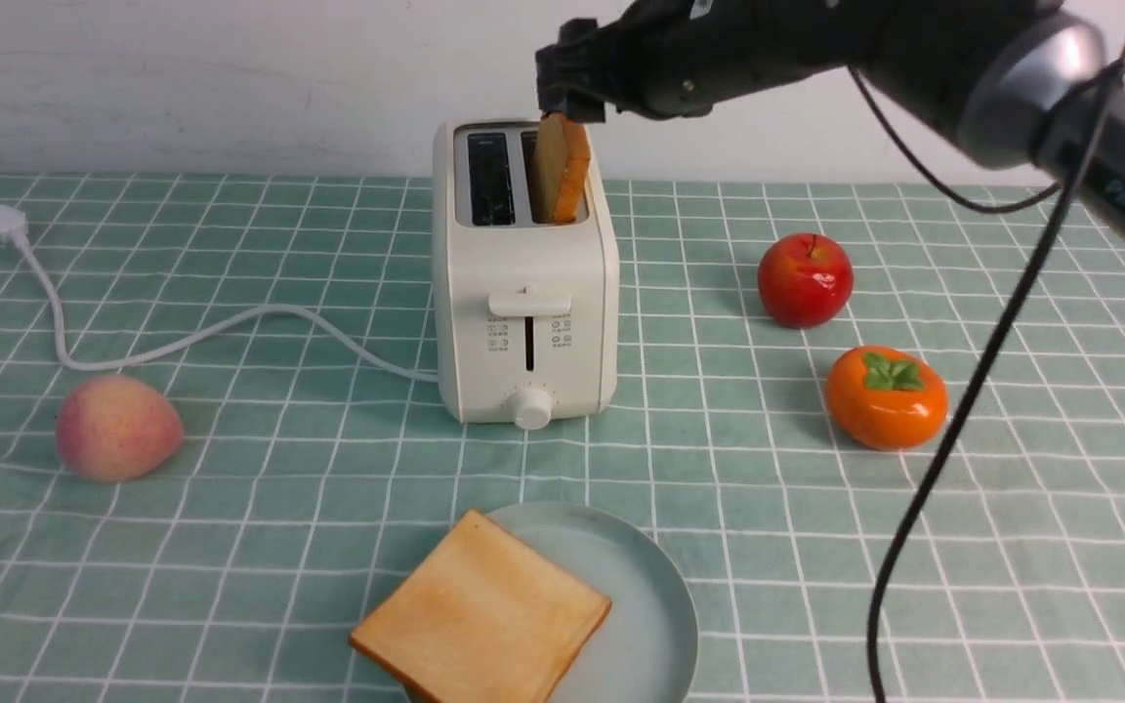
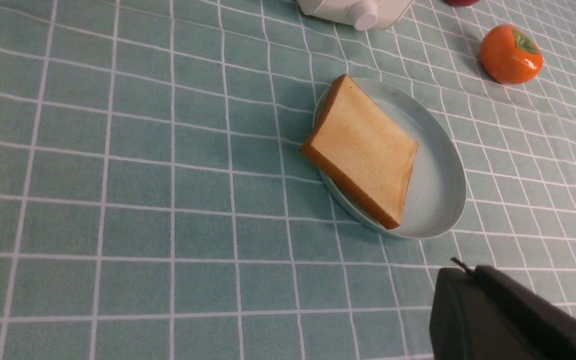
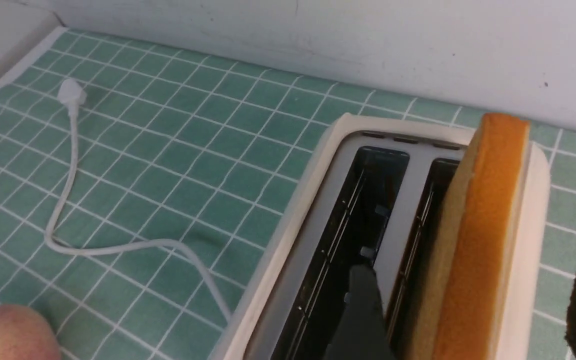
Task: Take toasted bread from bread machine on blue coffee table place on plate.
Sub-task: 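Grasp the toast slice in the toaster and pull it up out of the slot with the right gripper, then place the held slice of bread on top of the slice on the plate with the right gripper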
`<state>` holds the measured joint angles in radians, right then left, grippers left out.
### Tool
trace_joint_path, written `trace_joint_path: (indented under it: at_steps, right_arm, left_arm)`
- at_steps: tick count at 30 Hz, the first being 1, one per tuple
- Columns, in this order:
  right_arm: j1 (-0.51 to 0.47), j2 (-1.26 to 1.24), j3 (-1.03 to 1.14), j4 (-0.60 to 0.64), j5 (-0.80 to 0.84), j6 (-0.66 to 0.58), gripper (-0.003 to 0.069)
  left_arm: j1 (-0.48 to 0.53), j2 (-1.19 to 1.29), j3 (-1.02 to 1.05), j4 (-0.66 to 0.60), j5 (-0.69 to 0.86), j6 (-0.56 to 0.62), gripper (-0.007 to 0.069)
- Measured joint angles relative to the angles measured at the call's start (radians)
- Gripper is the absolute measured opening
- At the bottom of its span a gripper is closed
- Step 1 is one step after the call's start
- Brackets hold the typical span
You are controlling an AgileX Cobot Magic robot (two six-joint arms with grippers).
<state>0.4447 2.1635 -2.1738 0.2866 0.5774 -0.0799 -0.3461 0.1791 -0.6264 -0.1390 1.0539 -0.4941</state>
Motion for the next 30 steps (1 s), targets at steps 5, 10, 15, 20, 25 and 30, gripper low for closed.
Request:
trace_joint_path:
  at_steps: [5,10,15,20,25,30]
  right_arm:
    - [0.000,0.058,0.000,0.005,-0.006,0.000,0.0496]
    - [0.000,0.062,0.000,0.012,0.002,0.000,0.0171]
    - [0.000,-0.040,0.000,-0.004,0.043,0.000,0.0095]
    - [0.000,-0.231,-0.002,-0.014,0.159,0.000,0.0097]
    - [0.000,-0.425,-0.016,0.000,0.541,-0.009,0.0097]
    - [-0.001,-0.432,0.049,0.091,0.674,-0.083,0.0097]
  left_arm:
    - [0.000,0.000,0.000,-0.010,0.003,-0.013,-0.0014]
    - [0.000,0.000,0.000,-0.009,0.004,-0.014,-0.0014]
    - [0.000,0.000,0.000,-0.009,0.002,-0.014,-0.0014]
    - [0.000,0.000,0.000,-0.009,0.002,-0.014,-0.0014]
    - [0.000,0.000,0.000,-0.004,0.002,-0.014,-0.0014]
    - [0.000,0.000,0.001,-0.003,0.002,-0.014,-0.0014]
